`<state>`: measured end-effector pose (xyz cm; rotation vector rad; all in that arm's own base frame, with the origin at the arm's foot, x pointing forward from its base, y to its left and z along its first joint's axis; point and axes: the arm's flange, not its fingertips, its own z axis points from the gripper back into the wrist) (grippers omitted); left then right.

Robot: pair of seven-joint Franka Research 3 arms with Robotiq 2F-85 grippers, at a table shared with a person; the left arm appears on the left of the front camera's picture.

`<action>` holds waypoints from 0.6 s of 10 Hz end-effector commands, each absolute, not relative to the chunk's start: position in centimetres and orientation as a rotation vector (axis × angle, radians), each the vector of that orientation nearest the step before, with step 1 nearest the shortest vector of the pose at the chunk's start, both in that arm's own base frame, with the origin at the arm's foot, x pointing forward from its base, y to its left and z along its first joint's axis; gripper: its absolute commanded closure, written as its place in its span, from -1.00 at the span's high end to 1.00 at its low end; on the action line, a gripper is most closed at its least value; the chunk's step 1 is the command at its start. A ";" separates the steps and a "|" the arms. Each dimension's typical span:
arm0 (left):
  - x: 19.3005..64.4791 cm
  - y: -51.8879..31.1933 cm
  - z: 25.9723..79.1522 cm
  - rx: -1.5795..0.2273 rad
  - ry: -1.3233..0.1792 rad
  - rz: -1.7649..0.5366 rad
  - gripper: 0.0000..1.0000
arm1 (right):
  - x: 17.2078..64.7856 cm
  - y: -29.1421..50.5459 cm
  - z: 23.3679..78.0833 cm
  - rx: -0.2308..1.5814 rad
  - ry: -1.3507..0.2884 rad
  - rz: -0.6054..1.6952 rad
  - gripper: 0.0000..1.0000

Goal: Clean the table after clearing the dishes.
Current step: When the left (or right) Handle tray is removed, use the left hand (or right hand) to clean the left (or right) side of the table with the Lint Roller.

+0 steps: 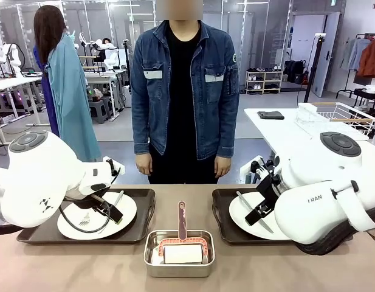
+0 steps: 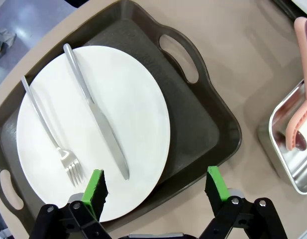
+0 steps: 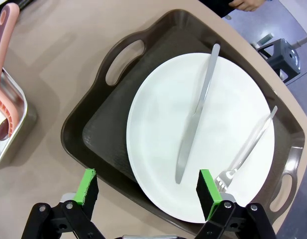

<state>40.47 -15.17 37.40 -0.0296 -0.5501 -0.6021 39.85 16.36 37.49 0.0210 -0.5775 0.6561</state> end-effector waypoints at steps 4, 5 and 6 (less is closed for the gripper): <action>43.3 -11.8 42.1 -0.224 -0.446 -0.638 1.00 | 44.5 13.7 43.9 0.258 -0.525 0.713 1.00; 43.5 -10.6 43.3 -0.357 -0.428 -0.617 1.00 | 45.1 12.9 44.8 0.387 -0.495 0.705 1.00; 43.6 -8.9 44.3 -0.543 -0.424 -0.606 1.00 | 45.4 11.8 45.3 0.534 -0.462 0.687 1.00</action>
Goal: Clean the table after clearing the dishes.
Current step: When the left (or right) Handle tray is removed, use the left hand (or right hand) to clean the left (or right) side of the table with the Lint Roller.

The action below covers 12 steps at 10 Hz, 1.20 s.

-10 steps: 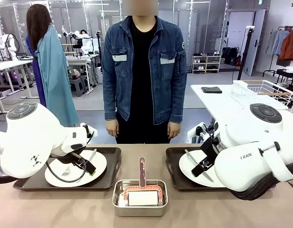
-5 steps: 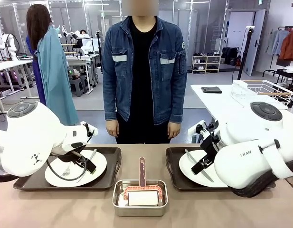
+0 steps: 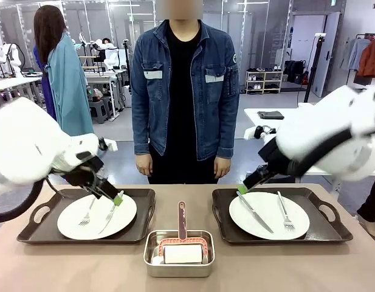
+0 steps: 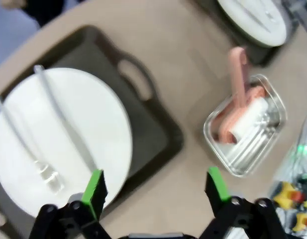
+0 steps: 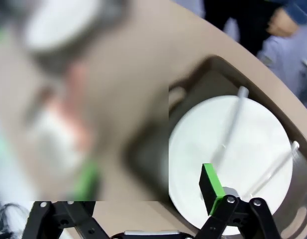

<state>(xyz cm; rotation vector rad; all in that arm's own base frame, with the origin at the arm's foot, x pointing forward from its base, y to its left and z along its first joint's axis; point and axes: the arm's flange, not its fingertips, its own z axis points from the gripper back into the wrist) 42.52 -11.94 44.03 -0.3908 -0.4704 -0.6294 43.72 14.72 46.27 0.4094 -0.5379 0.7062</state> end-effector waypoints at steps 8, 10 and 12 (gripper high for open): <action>41.5 6.6 41.5 -1.342 -0.461 -0.412 1.00 | 41.4 -0.8 43.4 1.076 -0.421 0.322 1.00; 39.6 12.5 39.6 -1.328 -0.494 -0.260 1.00 | 39.9 -5.7 42.0 1.104 -0.458 0.187 1.00; 35.5 20.0 36.5 -1.242 -0.533 -0.097 1.00 | 36.6 -14.1 38.8 1.069 -0.527 -0.064 1.00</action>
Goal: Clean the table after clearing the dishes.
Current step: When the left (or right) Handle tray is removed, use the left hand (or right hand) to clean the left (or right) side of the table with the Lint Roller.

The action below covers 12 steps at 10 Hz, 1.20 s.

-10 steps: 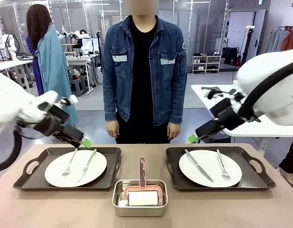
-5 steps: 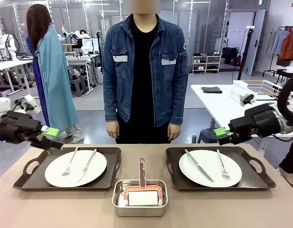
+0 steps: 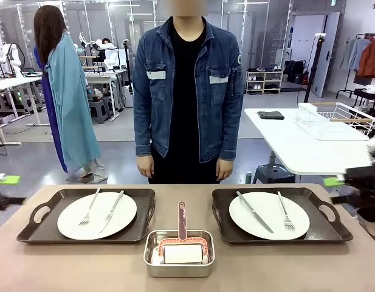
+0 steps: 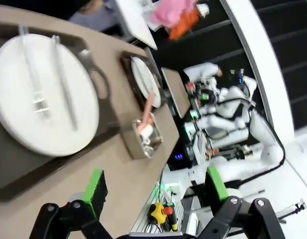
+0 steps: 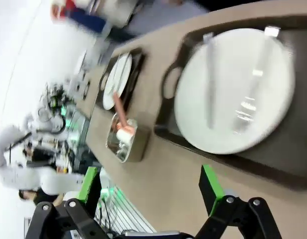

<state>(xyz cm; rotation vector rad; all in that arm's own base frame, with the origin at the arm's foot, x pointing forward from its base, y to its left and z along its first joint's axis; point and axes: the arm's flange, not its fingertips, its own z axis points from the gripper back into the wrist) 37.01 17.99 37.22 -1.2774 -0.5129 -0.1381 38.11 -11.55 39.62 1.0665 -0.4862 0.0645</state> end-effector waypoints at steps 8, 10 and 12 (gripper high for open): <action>24.0 31.8 30.4 -1.139 -0.609 0.378 1.00 | 28.7 -24.7 39.3 1.043 -0.778 -0.337 1.00; 24.0 31.8 30.4 -1.139 -0.609 0.378 1.00 | 28.7 -24.7 39.3 1.043 -0.778 -0.337 1.00; 24.0 31.8 30.4 -1.139 -0.609 0.378 1.00 | 28.7 -24.7 39.3 1.043 -0.778 -0.337 1.00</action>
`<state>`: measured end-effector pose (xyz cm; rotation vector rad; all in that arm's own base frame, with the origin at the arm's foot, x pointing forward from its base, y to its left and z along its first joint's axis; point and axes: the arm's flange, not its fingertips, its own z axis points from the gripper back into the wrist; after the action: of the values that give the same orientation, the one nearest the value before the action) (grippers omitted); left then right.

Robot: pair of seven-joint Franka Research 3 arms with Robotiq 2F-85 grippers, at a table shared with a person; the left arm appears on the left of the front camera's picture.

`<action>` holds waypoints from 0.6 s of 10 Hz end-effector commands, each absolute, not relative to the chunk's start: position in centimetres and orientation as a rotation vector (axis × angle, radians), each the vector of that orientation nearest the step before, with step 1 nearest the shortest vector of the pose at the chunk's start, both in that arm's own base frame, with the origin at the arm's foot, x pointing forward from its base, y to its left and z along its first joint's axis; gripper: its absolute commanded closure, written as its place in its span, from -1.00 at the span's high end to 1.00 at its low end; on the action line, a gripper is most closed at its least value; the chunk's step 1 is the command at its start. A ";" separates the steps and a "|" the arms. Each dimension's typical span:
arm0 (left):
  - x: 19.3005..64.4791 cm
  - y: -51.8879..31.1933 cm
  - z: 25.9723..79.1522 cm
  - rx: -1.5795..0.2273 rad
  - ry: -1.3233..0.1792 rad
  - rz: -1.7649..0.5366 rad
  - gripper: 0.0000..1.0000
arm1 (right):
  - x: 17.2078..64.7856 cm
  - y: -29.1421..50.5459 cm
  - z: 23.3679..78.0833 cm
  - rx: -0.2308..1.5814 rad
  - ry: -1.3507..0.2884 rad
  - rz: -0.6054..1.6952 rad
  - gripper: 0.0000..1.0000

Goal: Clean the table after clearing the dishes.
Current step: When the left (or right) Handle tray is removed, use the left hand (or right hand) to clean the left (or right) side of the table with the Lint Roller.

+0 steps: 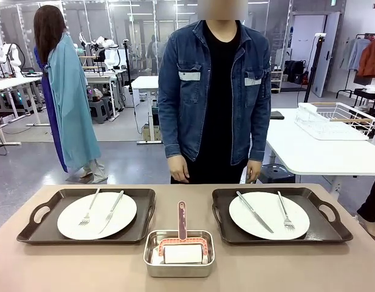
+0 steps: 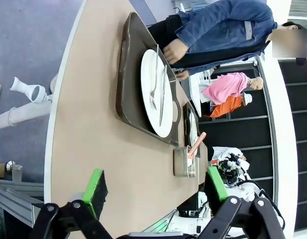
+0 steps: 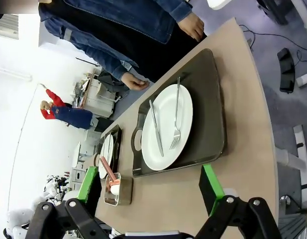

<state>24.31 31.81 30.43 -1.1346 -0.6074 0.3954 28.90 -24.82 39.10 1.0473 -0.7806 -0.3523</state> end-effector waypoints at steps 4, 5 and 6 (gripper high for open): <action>24.0 31.8 30.4 -1.139 -0.609 0.378 1.00 | 28.7 -24.7 39.3 1.043 -0.778 -0.337 1.00; 24.0 31.8 30.4 -1.139 -0.609 0.378 1.00 | 28.7 -24.7 39.3 1.043 -0.778 -0.337 1.00; 24.0 31.8 30.4 -1.139 -0.609 0.378 1.00 | 28.7 -24.7 39.3 1.043 -0.778 -0.337 1.00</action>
<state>24.31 31.81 30.43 -1.1346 -0.6074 0.3953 28.91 -24.83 39.11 1.0471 -0.7805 -0.3521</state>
